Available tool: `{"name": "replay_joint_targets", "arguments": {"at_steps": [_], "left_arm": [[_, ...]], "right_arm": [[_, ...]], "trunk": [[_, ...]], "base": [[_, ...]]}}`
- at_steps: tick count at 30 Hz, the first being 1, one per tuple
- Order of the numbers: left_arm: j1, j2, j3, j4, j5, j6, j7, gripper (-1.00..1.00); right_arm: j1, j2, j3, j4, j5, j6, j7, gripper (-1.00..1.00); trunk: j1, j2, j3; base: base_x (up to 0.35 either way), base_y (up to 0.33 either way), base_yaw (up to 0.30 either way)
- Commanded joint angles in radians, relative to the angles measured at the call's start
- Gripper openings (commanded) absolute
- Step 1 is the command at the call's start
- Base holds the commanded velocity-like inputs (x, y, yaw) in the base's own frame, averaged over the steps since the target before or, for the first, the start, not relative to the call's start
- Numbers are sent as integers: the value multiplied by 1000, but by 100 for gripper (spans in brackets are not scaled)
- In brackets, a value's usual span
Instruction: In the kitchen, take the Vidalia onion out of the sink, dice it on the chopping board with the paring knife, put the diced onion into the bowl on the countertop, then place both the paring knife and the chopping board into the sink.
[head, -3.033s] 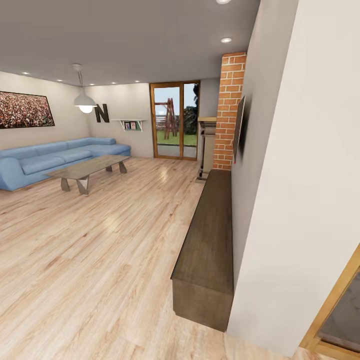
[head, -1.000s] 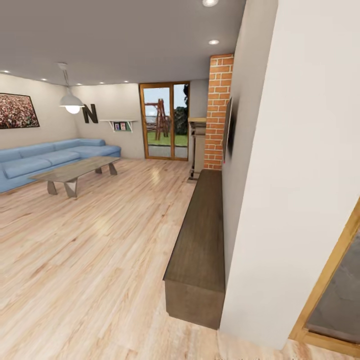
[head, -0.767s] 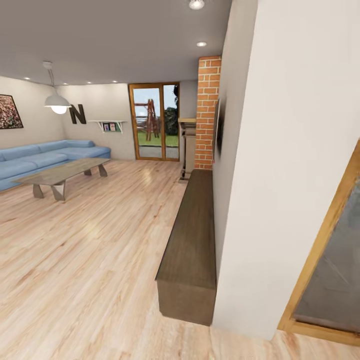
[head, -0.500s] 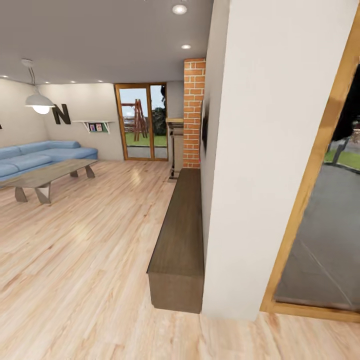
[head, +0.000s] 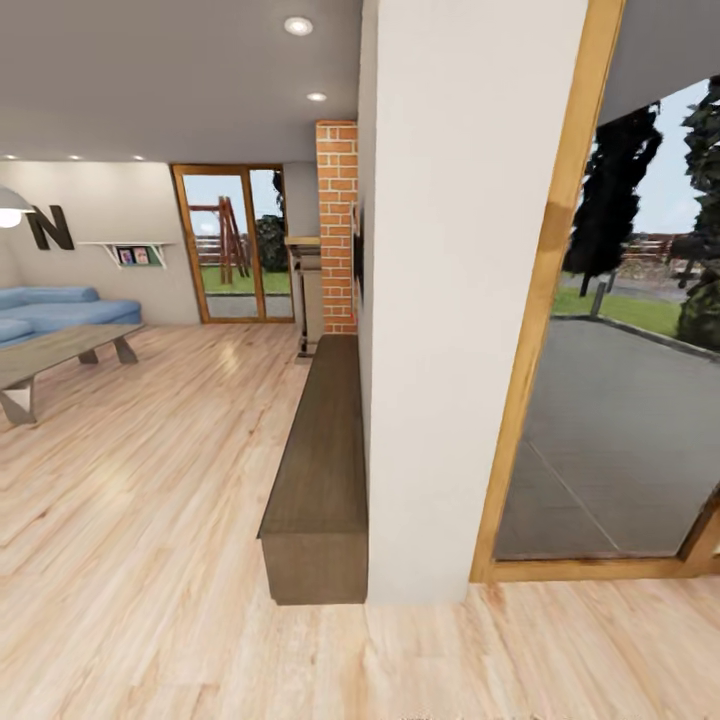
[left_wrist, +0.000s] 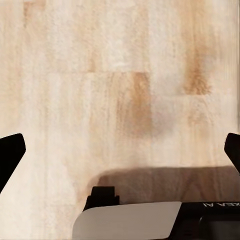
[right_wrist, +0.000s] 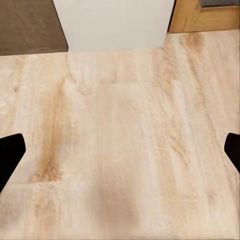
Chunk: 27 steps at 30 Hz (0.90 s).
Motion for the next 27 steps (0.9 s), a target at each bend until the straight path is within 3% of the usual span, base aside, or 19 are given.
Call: {"name": "replay_joint_targets", "arguments": {"at_steps": [1, 7, 15, 27], "left_arm": [[0, 0, 0, -1, 1, -2, -1, 100], [0, 0, 0, 1, 1, -2, -1, 100], [0, 0, 0, 1, 1, -2, -1, 100], [0, 0, 0, 3, 1, -2, -1, 100]], "right_arm": [[1, 0, 0, -1, 0, -1, -2, 100], [0, 0, 0, -1, 0, -1, -2, 100], [1, 0, 0, 0, 0, -1, -2, 100], [0, 0, 0, 0, 0, -1, -2, 100]], "trunk": [[0, 0, -1], [0, 0, -1], [0, 0, -1], [0, 0, -1]], "base": [[-7, 0, -281], [-27, 0, -281], [-233, 0, -281], [-17, 0, -281]]}}
